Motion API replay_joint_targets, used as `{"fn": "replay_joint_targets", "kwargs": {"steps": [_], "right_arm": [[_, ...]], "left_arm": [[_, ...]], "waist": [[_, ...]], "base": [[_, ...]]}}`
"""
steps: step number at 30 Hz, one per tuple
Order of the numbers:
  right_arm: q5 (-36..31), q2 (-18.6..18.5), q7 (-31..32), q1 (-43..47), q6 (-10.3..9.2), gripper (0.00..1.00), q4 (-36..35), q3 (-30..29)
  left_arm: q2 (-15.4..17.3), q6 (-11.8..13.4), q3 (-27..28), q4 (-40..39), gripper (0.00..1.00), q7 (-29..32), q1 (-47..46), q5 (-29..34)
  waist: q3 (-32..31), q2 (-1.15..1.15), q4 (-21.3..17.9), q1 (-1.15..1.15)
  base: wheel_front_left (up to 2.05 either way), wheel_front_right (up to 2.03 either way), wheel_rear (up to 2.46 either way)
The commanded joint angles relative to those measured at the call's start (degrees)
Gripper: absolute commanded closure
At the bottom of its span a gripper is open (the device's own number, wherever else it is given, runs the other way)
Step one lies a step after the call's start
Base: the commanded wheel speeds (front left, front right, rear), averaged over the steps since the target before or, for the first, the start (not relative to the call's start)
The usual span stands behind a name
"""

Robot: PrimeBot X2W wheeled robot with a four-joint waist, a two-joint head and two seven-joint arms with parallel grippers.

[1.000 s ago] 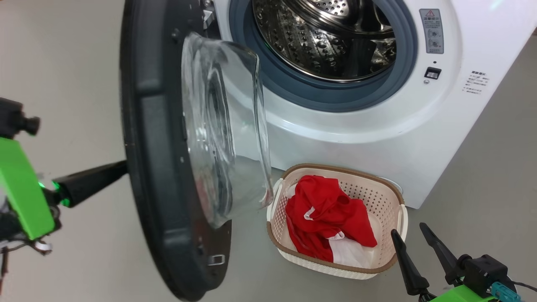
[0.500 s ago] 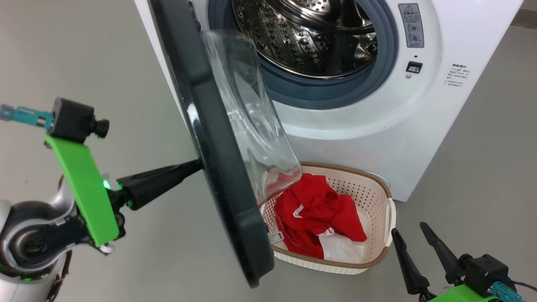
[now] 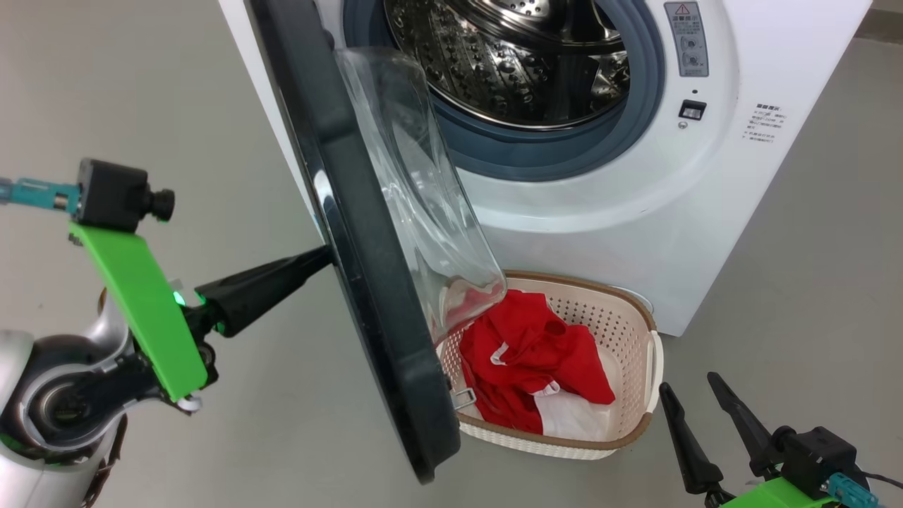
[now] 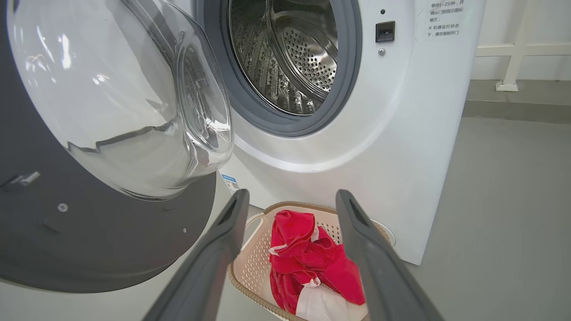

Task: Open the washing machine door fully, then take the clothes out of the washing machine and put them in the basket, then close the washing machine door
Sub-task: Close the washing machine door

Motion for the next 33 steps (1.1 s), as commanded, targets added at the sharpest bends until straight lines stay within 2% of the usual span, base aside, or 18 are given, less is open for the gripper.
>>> {"fn": "replay_joint_targets", "kwargs": {"steps": [1, 15, 17, 21, 22, 23, 26, 27, 28, 33], "right_arm": [[-0.1, -0.4, -0.4, -0.1, 0.36, 0.0, -1.4, 0.8], [-0.1, 0.0, -0.4, 0.8, 0.36, 0.0, -1.4, 0.7], [-0.1, 0.0, -0.4, 1.0, 0.36, 0.0, -1.5, 0.7], [-0.1, -0.1, -0.4, 1.2, 0.36, 0.0, -1.5, 0.7], [-0.1, -0.1, -0.4, 1.2, 0.36, 0.0, -1.6, 0.7], [-0.1, -0.1, -0.4, 1.3, 0.36, 0.0, -1.6, 0.7], [-0.1, -0.2, -0.4, 1.2, 0.36, 0.0, -1.6, 0.7], [-0.1, -0.2, -0.4, 1.2, 0.36, 0.0, -1.6, 0.7], [-0.1, -0.3, -0.4, 1.1, 0.36, 0.0, -1.5, 0.8], [0.0, -0.4, -0.4, 0.9, 0.36, 0.0, -1.5, 0.9]], "left_arm": [[3.0, -0.4, 2.7, -0.8, 1.0, -0.8, -1.2, -0.3], [4.0, -0.4, 4.4, 2.7, 1.0, -14.0, 10.5, -1.3], [4.0, -0.4, 4.4, 3.4, 0.9, -16.2, 12.8, -1.2], [3.5, -0.4, 4.4, 4.5, 0.83, -19.5, 15.8, -1.5], [3.3, -0.4, 4.3, 4.8, 0.78, -20.6, 16.7, -1.6], [3.2, -0.4, 4.2, 5.2, 0.67, -21.5, 17.6, -1.7], [2.1, -0.4, 4.5, 5.9, 0.43, -24.5, 19.8, -3.2], [1.9, -0.4, 4.6, 6.3, 0.27, -25.5, 20.6, -3.5], [1.4, -0.4, 4.4, 7.4, 0.0, -27.3, 22.0, -3.6], [0.1, -0.4, 4.1, 10.0, 0.0, -31.8, 24.4, -4.2]], "waist": [[-0.2, 0.0, 0.2, 0.0], [-2.0, 0.0, 2.3, 0.0], [-2.2, 0.0, 2.5, 0.0], [-2.2, 0.0, 2.8, 0.0], [-2.2, 0.0, 2.9, 0.0], [-2.2, 0.0, 3.0, 0.0], [-2.2, 0.0, 3.1, 0.0], [-2.1, 0.0, 3.1, 0.0], [-2.1, 0.0, 3.1, 0.0], [-1.9, 0.0, 3.1, 0.0]], "base": [[0.0, 0.0, 0.0], [0.0, 0.0, 0.0], [0.0, 0.0, 0.0], [0.0, 0.0, 0.0], [0.0, 0.0, 0.0], [0.0, 0.0, 0.0], [0.0, 0.0, 0.0], [0.0, 0.0, 0.0], [0.0, 0.0, 0.0], [0.0, 0.0, 0.0]]}}
